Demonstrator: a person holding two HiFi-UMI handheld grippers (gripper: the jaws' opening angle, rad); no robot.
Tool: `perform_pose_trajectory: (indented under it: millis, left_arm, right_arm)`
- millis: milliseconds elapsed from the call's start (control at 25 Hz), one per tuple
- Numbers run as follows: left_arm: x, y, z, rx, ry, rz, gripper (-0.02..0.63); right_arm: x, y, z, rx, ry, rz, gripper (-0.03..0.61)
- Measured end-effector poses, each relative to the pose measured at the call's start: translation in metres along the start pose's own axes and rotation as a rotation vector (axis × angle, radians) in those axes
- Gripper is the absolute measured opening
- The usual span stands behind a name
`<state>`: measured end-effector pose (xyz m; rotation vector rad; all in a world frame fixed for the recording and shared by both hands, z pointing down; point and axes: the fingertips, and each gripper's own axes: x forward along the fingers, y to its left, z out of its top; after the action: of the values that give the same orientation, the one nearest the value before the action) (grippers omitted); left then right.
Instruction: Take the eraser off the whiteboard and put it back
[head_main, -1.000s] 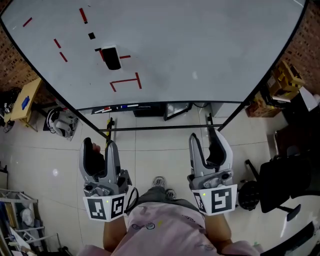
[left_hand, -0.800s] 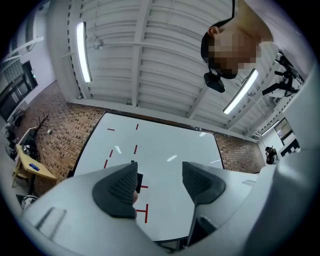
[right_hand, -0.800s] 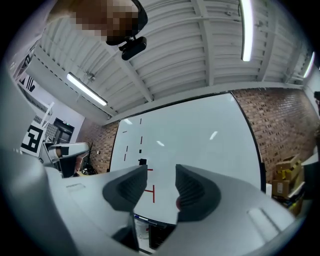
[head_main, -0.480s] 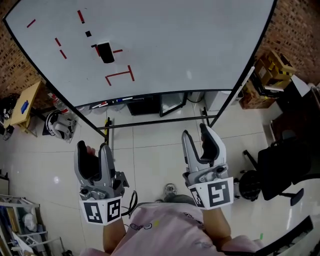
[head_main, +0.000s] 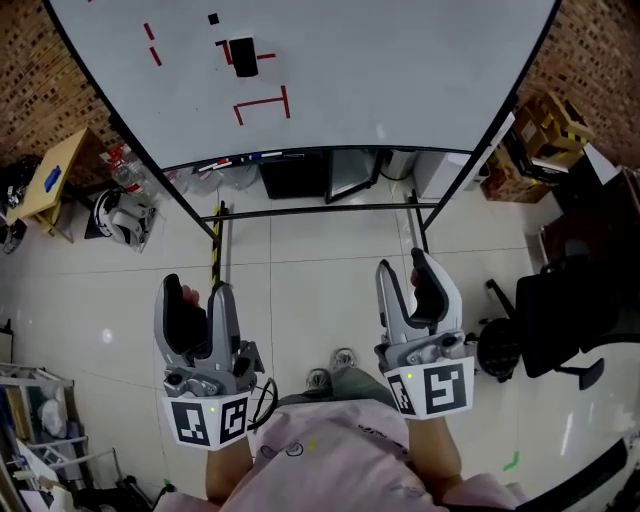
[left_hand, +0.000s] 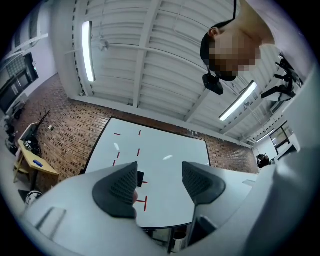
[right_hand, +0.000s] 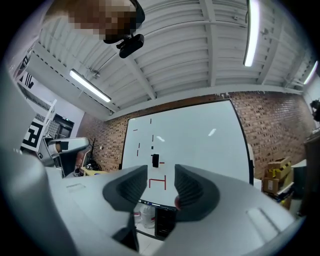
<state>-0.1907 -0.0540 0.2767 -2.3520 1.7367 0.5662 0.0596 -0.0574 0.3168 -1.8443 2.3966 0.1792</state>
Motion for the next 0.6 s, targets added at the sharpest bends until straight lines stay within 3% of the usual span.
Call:
perform_pose_trajectory:
  millis: [280,600]
  left_arm:
    - [-0.035,-0.019,0.032,0.024,-0.05,0.027,0.288]
    - [-0.073,-0.052,0.031,0.028,-0.023,0.057,0.288]
  right_arm:
    - [-0.025,0.012,0.023,0.016,-0.043,0.056,0.169]
    - [-0.063,-0.001,0.013,0.033,-0.016,0.074,0.17]
